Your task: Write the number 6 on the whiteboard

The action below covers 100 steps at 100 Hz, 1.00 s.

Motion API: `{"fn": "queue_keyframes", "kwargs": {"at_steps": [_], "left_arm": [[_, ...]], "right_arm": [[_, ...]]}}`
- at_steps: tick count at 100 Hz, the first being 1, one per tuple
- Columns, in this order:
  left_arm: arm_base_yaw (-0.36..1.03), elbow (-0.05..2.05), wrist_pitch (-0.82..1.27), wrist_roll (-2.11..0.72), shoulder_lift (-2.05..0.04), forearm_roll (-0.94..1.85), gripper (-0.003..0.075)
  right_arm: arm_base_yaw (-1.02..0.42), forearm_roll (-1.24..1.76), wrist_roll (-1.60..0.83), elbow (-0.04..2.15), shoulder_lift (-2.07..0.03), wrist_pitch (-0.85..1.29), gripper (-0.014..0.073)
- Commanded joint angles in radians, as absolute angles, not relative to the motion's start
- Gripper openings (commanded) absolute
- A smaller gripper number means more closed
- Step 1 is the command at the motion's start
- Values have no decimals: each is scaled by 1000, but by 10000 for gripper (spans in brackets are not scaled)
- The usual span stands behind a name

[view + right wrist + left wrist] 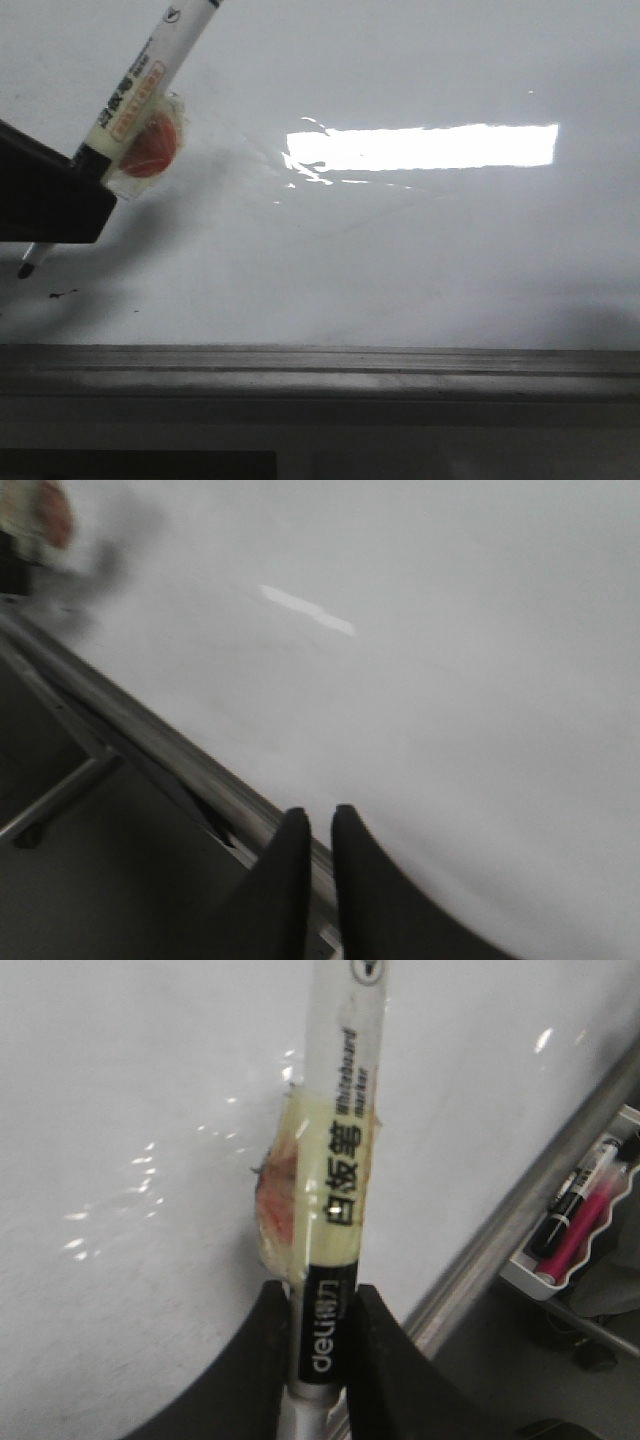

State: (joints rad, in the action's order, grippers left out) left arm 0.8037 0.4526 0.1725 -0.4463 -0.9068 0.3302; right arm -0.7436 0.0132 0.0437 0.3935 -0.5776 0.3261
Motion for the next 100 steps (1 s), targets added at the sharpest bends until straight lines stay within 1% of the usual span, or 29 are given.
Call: {"fn": "queue_keyframes", "kwargs": {"at_steps": [1,2,4,5,10,15,33,42,53,61,71,100], "left_arm": [[852,488,125,-507,-895,331,-19],[860,488,125,-510,-895,331,-19],[871,488,122,-510,-895,331,-19],[875,488,119,-510,-895,331,-19],[903,488,102,-510,-895,331,-19],[930,488,75,-527,-895,328,-19],[1006,488,0,-571,-897,312,-19],[1023,488,0,-571,-897,312,-19],[1024,488,0,-571,-897,312,-19],[1024,488,0,-571,-897,312,-19],[1024,488,0,-571,-897,312,-19],[1024,488,0,-571,-897,312,-19]], "right_arm": [[-834,0,30,458,-629,166,230],[-842,0,30,462,-637,158,244],[-870,0,30,466,-650,128,299],[-870,0,30,469,-654,128,299],[-919,0,30,484,-685,89,386],[-952,0,30,501,-718,76,419],[-1007,49,32,573,-834,39,416],[-1011,60,32,609,-882,31,416],[-1011,61,32,632,-926,-30,412],[-1026,74,34,640,-956,-63,369],[-1052,74,34,642,-986,-103,289],[-1051,125,34,642,-1049,-203,61]]}}
